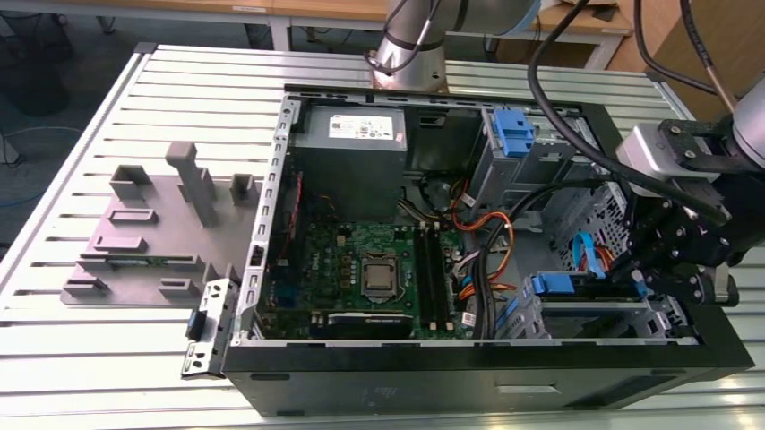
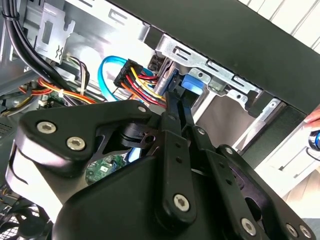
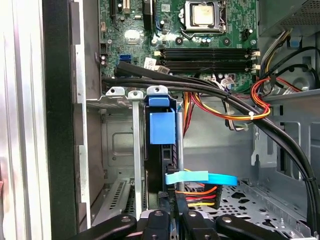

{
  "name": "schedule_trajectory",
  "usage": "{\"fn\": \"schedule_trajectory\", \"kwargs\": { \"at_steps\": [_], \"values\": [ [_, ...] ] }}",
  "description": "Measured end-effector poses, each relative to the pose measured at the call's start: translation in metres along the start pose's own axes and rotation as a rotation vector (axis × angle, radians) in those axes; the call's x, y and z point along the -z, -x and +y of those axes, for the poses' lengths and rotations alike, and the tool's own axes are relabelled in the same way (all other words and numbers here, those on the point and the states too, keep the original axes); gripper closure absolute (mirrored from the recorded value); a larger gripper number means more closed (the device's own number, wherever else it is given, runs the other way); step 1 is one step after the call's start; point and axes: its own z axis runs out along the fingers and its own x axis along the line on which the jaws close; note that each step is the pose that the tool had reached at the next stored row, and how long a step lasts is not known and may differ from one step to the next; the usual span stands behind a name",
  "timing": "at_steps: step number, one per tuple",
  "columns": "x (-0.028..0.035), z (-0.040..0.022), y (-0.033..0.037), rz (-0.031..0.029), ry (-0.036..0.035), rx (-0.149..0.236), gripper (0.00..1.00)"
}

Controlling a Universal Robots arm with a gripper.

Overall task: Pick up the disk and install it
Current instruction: 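Insert the second disk wire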

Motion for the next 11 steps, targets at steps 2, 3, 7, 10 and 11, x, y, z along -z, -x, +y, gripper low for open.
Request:
{"fn": "schedule_trajectory", "kwargs": {
  "at_steps": [2, 3, 7, 10, 11],
  "values": [
    [-0.0001, 0.0001, 0.0, 0.0004, -0.0003, 0.0, 0.84],
    [-0.0002, 0.0005, -0.0001, 0.0003, -0.0008, 0.0, 0.84],
    [-0.0021, 0.0016, -0.0002, 0.0002, -0.0048, 0.0, 0.84],
    [-0.0027, 0.0017, -0.0003, 0.0001, -0.0055, 0.0, 0.84],
    [-0.0027, 0.0018, -0.0003, 0.0002, -0.0055, 0.0, 0.84]
  ]
}}
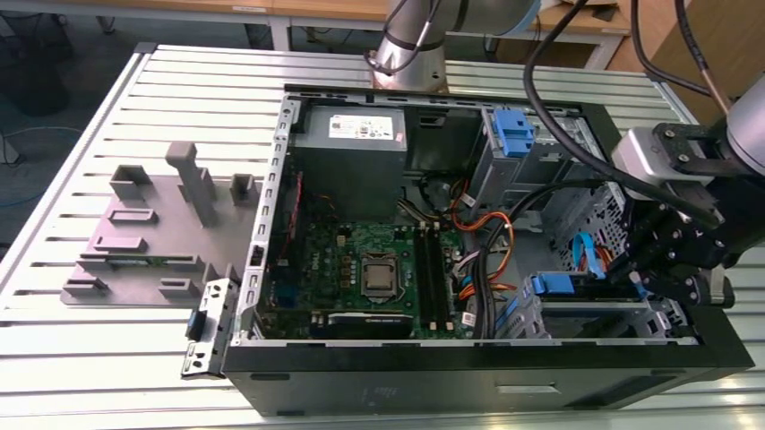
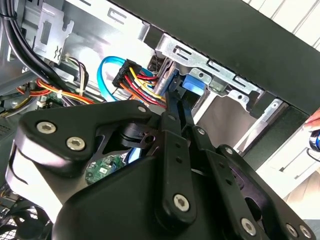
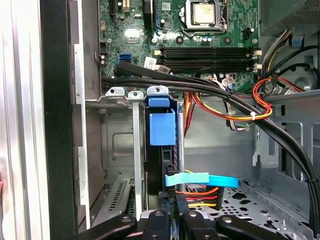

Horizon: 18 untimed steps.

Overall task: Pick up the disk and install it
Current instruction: 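Insert the second disk wire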

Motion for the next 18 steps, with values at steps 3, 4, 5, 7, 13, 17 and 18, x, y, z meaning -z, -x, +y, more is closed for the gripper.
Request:
{"fn": "schedule_trajectory", "kwargs": {
  "at_steps": [3, 4, 5, 7, 13, 17, 18],
  "values": [
    [-0.0018, 0.0, -0.0001, -0.0007, -0.0004, 0.0, 0.84],
    [-0.0026, 0.0, -0.0002, -0.0003, -0.0009, 0.0, 0.84],
    [-0.003, 0.0, -0.0002, 0.0001, -0.0011, 0.0, 0.84],
    [-0.0031, 0.0001, -0.0002, 0.0002, -0.0012, 0.0, 0.84],
    [-0.0043, 0.0001, -0.0003, -0.0002, -0.0012, 0.0, 0.84],
    [-0.0048, 0.0001, -0.0003, -0.0008, -0.0011, 0.0, 0.76],
    [-0.0047, 0.0001, -0.0003, -0.0006, -0.0011, 0.0, 0.76]
  ]
}}
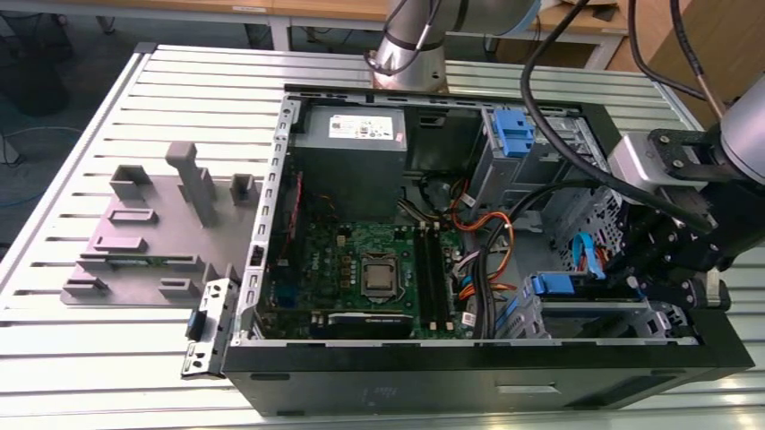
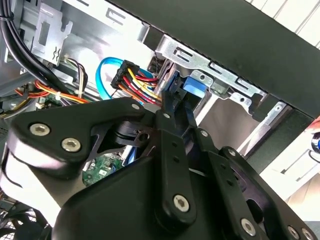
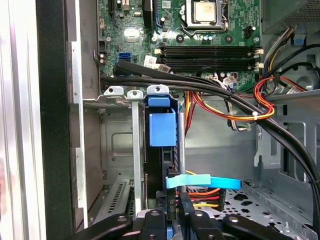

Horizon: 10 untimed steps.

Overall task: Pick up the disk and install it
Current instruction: 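Insert the second disk wire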

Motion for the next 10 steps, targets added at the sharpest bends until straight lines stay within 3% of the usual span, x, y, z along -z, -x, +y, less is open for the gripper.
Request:
{"fn": "schedule_trajectory", "kwargs": {
  "at_steps": [4, 10],
  "values": [
    [0.0029, 0.0, 0.0002, 0.0003, -0.0001, 0.0, 0.76],
    [0.023, -0.0004, 0.0015, 0.0003, -0.0001, 0.0, 0.76]
  ]
}}
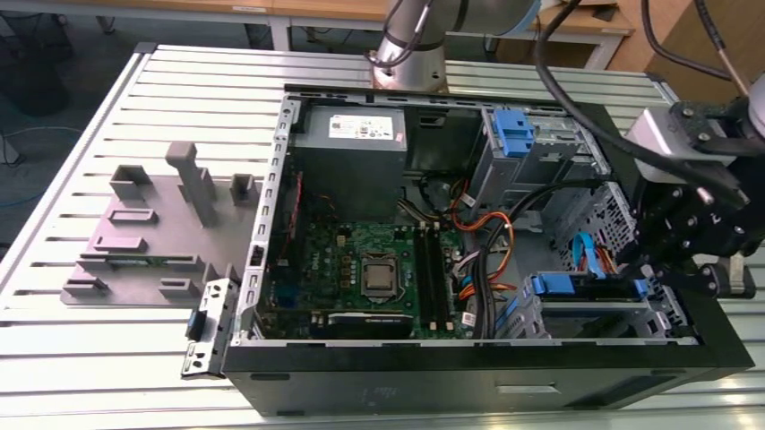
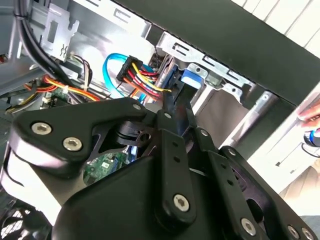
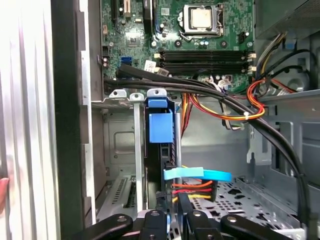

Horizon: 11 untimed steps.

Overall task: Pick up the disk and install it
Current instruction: 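Insert the second disk wire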

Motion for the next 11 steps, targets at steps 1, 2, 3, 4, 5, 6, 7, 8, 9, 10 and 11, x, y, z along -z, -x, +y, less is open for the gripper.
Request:
{"fn": "schedule_trajectory", "kwargs": {
  "at_steps": [1, 2, 3, 4, 5, 6, 7, 8, 9, 10, 11],
  "values": [
    [0.0026, 0.0, 0.0001, 0.0, 0.0, 0.0, 0.76],
    [0.004, -0.0001, 0.0002, 0.0, 0.0, 0.0, 0.76],
    [0.0039, -0.0001, 0.0002, -0.0003, 0.0001, 0.0, 0.76],
    [0.0039, -0.0001, 0.0002, -0.0003, 0.0001, 0.0, 0.76],
    [0.004, -0.0001, 0.0002, -0.0003, 0.0001, 0.0, 0.76],
    [0.0041, -0.0001, 0.0003, -0.0002, 0.0001, 0.0, 0.76],
    [0.0043, -0.0001, 0.0002, 0.0001, 0.0001, 0.0, 0.76],
    [0.0042, -0.0002, 0.0003, 0.0003, 0.0048, 0.0, 0.76],
    [0.0042, -0.0002, 0.0002, 0.0013, 0.0171, -0.001, 0.76],
    [0.0042, -0.0002, 0.0002, 0.0015, 0.0193, -0.001, 0.76],
    [0.0042, -0.0001, 0.0003, 0.0014, 0.0196, -0.001, 0.76]
  ]
}}
